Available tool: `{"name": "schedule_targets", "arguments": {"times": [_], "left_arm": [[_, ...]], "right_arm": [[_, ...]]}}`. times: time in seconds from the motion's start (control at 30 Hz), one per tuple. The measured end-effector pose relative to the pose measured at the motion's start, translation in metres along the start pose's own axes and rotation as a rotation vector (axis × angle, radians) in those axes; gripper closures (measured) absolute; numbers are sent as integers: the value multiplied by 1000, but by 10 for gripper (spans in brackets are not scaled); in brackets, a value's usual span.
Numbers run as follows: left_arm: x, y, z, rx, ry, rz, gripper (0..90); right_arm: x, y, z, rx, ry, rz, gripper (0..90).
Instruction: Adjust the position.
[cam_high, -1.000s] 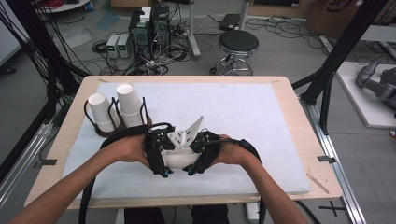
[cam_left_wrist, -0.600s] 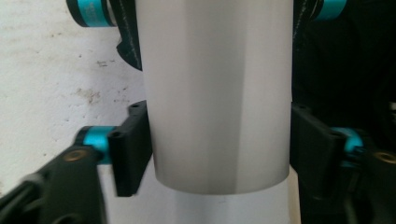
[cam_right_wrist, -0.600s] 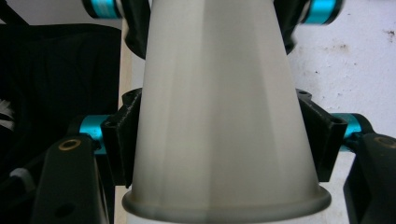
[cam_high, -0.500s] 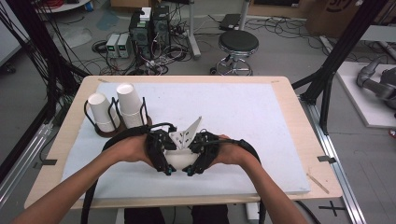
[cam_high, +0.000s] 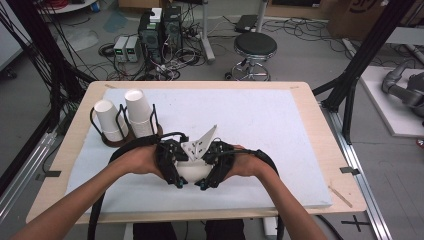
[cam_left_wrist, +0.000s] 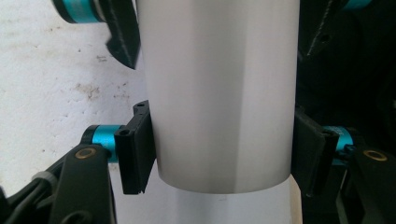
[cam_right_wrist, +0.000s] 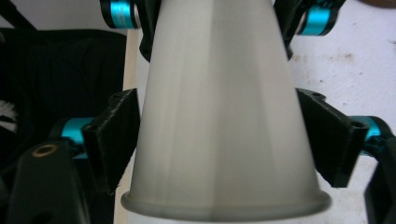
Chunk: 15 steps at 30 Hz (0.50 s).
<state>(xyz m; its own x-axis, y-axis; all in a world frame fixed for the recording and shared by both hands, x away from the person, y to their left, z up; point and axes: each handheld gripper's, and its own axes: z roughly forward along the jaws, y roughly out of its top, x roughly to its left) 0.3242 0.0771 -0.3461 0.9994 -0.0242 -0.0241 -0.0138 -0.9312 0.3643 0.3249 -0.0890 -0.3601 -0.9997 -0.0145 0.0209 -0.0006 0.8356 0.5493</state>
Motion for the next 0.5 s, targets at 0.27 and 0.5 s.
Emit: {"name": "schedule_targets", "arguments": {"times": [0.27, 0.5], "left_arm": [[-1, -2, -1, -7, -3, -21, 337], [0, -3, 2, -1, -10, -18, 336]], "right_arm": [[-1, -2, -5, -31, -12, 29, 139], [0, -2, -10, -72, -15, 21, 138]]}}
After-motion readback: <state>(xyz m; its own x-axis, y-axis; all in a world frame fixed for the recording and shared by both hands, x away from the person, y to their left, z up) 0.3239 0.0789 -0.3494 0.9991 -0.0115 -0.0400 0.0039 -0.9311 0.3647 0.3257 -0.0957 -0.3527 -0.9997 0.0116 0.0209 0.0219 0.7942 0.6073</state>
